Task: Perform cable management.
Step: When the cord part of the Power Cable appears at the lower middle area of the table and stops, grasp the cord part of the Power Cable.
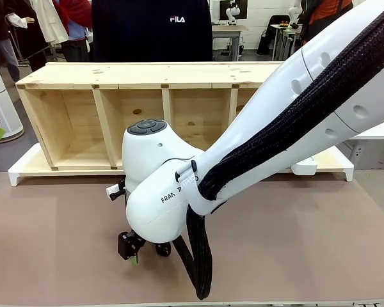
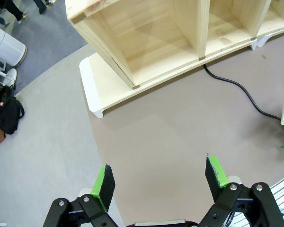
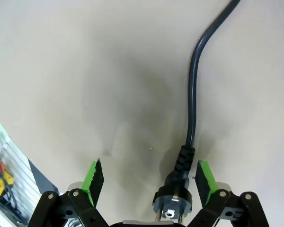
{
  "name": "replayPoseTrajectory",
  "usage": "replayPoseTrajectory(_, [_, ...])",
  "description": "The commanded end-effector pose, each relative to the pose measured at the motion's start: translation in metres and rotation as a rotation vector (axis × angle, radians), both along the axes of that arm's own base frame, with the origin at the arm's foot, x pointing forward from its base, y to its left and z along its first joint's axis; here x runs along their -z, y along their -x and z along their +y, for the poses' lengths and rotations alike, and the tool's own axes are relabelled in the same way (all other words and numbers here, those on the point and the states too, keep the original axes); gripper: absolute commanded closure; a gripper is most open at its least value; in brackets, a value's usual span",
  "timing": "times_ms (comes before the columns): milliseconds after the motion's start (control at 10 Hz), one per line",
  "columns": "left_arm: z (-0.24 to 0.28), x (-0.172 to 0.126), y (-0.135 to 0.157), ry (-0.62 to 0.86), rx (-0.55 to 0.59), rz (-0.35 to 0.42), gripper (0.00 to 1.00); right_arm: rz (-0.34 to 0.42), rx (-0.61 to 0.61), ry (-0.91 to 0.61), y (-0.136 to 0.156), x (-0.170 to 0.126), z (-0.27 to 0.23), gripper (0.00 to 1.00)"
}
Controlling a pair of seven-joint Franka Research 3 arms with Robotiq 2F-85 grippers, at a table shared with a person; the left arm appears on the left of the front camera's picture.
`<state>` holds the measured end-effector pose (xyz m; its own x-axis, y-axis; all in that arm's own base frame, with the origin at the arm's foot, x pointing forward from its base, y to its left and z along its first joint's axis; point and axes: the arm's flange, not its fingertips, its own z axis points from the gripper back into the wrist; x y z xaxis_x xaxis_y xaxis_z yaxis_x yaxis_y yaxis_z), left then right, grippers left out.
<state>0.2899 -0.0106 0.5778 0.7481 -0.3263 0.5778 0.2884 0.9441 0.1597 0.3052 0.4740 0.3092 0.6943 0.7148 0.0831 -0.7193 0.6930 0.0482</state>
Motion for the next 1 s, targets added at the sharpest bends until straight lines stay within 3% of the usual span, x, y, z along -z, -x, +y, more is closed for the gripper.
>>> replayPoseTrajectory(0, [0.000,0.000,0.000,0.011,-0.012,-0.003,0.00,0.013,-0.010,0.022,-0.003,-0.001,0.000,0.00])
replayPoseTrajectory(300, [0.000,0.000,0.000,0.011,-0.012,-0.003,0.00,-0.003,-0.029,0.015,-0.007,0.002,0.001,0.00])
replayPoseTrajectory(400, [0.000,0.000,0.000,0.011,-0.012,-0.003,0.00,-0.021,-0.030,0.017,-0.008,0.002,0.001,0.20])
replayPoseTrajectory(500, [0.000,0.000,0.000,0.011,-0.012,-0.003,0.00,-0.024,-0.025,0.019,-0.009,0.002,0.000,0.20])
replayPoseTrajectory(600, [0.000,0.000,0.000,0.011,-0.012,-0.003,0.00,-0.027,-0.025,0.024,-0.010,0.003,0.000,0.40])
replayPoseTrajectory(700, [0.000,0.000,0.000,0.011,-0.012,-0.003,0.00,-0.030,-0.022,0.030,-0.011,0.004,0.000,0.24])
replayPoseTrajectory(900, [0.000,0.000,0.000,0.011,-0.012,-0.003,0.00,-0.016,-0.012,0.037,-0.014,0.007,0.000,0.24])
